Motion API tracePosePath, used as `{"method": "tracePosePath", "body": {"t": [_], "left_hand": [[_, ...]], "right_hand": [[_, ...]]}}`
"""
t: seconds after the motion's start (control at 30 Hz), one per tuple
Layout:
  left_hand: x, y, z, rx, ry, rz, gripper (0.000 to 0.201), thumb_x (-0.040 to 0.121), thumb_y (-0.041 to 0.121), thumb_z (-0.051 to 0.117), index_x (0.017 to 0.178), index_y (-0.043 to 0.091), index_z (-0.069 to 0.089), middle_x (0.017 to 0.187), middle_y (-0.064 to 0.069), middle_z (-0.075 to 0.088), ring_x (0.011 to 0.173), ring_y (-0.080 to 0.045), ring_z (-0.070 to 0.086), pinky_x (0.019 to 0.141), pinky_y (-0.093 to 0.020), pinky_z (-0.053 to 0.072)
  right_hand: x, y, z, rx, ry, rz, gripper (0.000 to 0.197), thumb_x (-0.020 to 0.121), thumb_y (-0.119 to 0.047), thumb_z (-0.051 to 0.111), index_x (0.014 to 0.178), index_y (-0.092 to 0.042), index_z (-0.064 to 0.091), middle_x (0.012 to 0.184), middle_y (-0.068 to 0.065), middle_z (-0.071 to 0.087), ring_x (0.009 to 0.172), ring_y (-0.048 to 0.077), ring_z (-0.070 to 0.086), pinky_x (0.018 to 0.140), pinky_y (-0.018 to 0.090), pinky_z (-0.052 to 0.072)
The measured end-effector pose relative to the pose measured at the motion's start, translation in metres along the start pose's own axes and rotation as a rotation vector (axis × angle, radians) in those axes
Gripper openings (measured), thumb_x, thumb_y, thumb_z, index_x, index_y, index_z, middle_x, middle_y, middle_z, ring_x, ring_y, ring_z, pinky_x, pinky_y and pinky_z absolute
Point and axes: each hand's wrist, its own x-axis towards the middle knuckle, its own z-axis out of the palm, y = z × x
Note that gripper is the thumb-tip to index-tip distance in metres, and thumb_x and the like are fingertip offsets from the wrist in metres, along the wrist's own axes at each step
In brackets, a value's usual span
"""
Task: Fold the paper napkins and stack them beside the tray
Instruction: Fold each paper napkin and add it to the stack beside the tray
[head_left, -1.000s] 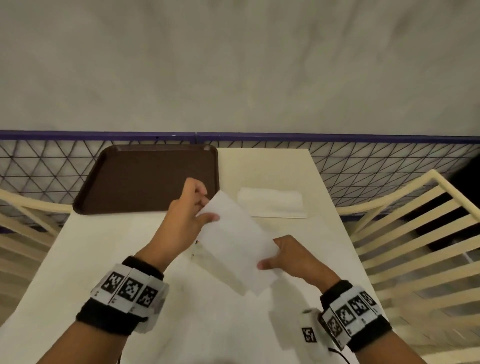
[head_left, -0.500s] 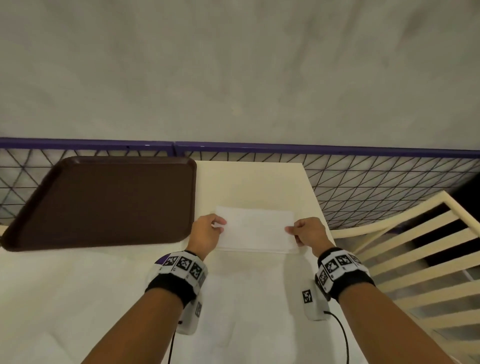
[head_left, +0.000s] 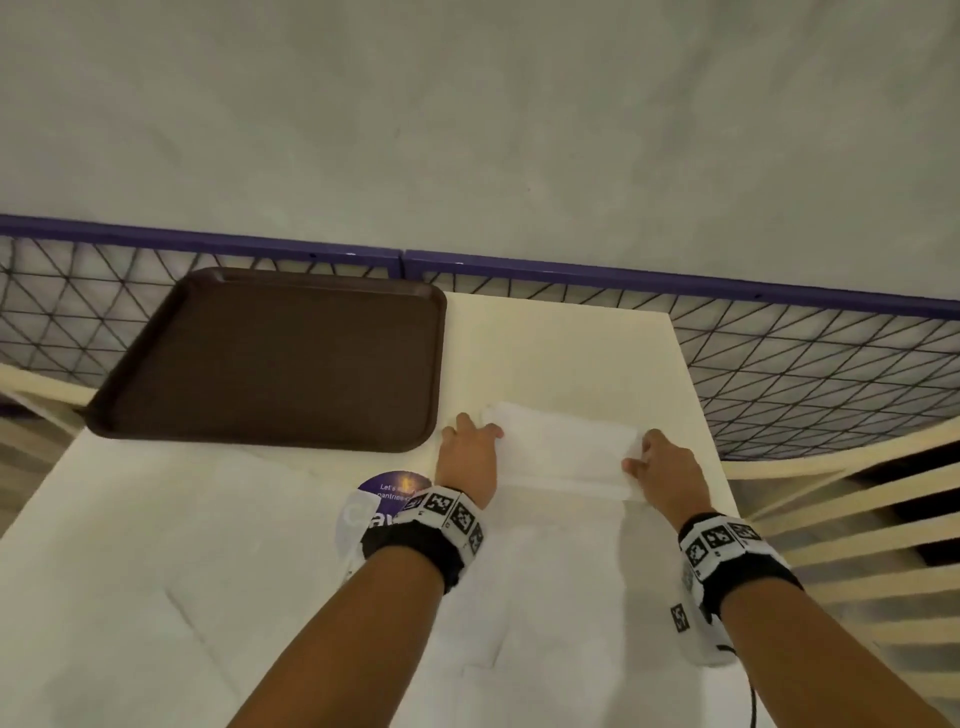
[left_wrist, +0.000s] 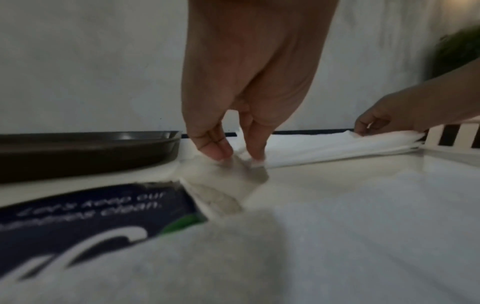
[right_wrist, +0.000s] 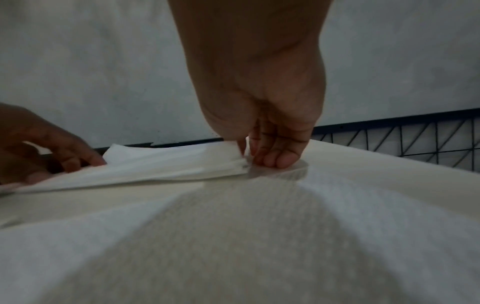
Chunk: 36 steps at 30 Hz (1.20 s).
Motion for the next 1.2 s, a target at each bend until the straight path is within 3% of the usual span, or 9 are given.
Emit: {"method": "tracePosePath", "body": {"t": [0.17, 0.3, 0.43, 0.63, 0.73, 0.93, 1.03, 1.1, 1.2], "left_hand": [[-0.043, -0.027, -0.035, 0.044, -0.005, -0.033, 0.045, 0.089, 0.012, 0.049, 0.133, 0.022, 0.046, 0.13, -0.01, 0.045, 0.116, -0.029, 0.044, 0.099, -0.037, 0.036], [-0.099, -0.086, -0.084, -0.078, 0.106, -0.105, 0.038, 0.09, 0.019, 0.054, 0.128, 0.025, 0.052, 0.126, -0.007, 0.053, 0.115, -0.027, 0.049, 0.1, -0.039, 0.04], [-0.168, -0.18, -0.122, -0.154, 0.143, -0.252, 0.032, 0.087, 0.017, 0.06, 0.119, 0.021, 0.059, 0.117, -0.006, 0.06, 0.109, -0.025, 0.057, 0.097, -0.038, 0.043], [-0.245, -0.284, -0.119, -0.119, -0.122, -0.424, 0.046, 0.081, 0.031, 0.07, 0.121, 0.016, 0.054, 0.124, -0.008, 0.055, 0.11, -0.024, 0.052, 0.095, -0.033, 0.04], [-0.255, -0.289, -0.098, 0.0, -0.221, -0.43, 0.079, 0.072, 0.043, 0.075, 0.137, 0.019, 0.036, 0.135, -0.009, 0.036, 0.124, -0.03, 0.036, 0.103, -0.041, 0.034], [-0.246, -0.279, -0.081, -0.066, -0.086, -0.463, 0.089, 0.066, 0.034, 0.082, 0.133, 0.01, 0.029, 0.127, -0.015, 0.035, 0.117, -0.036, 0.044, 0.098, -0.044, 0.041], [-0.24, -0.28, -0.081, -0.035, -0.116, -0.431, 0.079, 0.069, 0.04, 0.078, 0.128, 0.01, 0.034, 0.126, -0.011, 0.047, 0.116, -0.031, 0.049, 0.098, -0.041, 0.038], [-0.236, -0.28, -0.081, 0.045, -0.132, -0.386, 0.071, 0.071, 0.046, 0.074, 0.126, 0.015, 0.04, 0.126, -0.005, 0.053, 0.117, -0.027, 0.049, 0.097, -0.039, 0.035], [-0.233, -0.278, -0.082, 0.111, -0.151, -0.35, 0.068, 0.074, 0.049, 0.071, 0.128, 0.018, 0.044, 0.129, -0.005, 0.05, 0.121, -0.027, 0.043, 0.099, -0.04, 0.033]], "right_hand": [[-0.014, 0.003, -0.026, 0.058, -0.066, 0.05, 0.049, 0.084, -0.008, 0.059, 0.129, -0.008, 0.04, 0.106, 0.026, 0.062, 0.083, 0.033, 0.057, 0.074, 0.038, 0.047], [-0.061, -0.006, -0.044, 0.093, 0.071, -0.05, 0.045, 0.083, -0.007, 0.064, 0.125, -0.003, 0.049, 0.126, 0.025, 0.053, 0.113, 0.039, 0.052, 0.096, 0.041, 0.039], [-0.134, -0.02, -0.049, 0.209, 0.131, -0.137, 0.038, 0.086, -0.013, 0.062, 0.122, -0.01, 0.054, 0.13, 0.018, 0.05, 0.119, 0.035, 0.047, 0.098, 0.042, 0.036], [-0.241, -0.048, -0.019, 0.429, 0.011, -0.195, 0.022, 0.085, -0.014, 0.064, 0.103, -0.026, 0.06, 0.125, 0.005, 0.057, 0.106, 0.024, 0.056, 0.085, 0.026, 0.04], [-0.282, -0.067, 0.012, 0.456, -0.135, -0.264, 0.038, 0.082, -0.007, 0.067, 0.086, -0.045, 0.062, 0.109, -0.001, 0.064, 0.095, 0.023, 0.061, 0.067, 0.002, 0.041], [-0.345, -0.088, 0.081, 0.173, -0.493, -0.435, 0.045, 0.083, -0.022, 0.067, 0.091, -0.064, 0.051, 0.112, -0.03, 0.05, 0.11, 0.0, 0.05, 0.086, 0.002, 0.029], [-0.353, -0.087, 0.104, 0.129, -0.484, -0.449, 0.074, 0.085, -0.025, 0.064, 0.095, -0.085, 0.023, 0.111, -0.036, 0.042, 0.103, -0.01, 0.043, 0.085, -0.002, 0.025], [-0.355, -0.087, 0.108, 0.137, -0.479, -0.423, 0.054, 0.086, -0.024, 0.063, 0.091, -0.074, 0.044, 0.11, -0.037, 0.041, 0.103, -0.008, 0.044, 0.085, -0.003, 0.024], [-0.356, -0.085, 0.111, 0.151, -0.453, -0.379, 0.039, 0.086, -0.022, 0.063, 0.092, -0.057, 0.047, 0.11, -0.032, 0.046, 0.111, 0.002, 0.049, 0.083, -0.003, 0.026]]}}
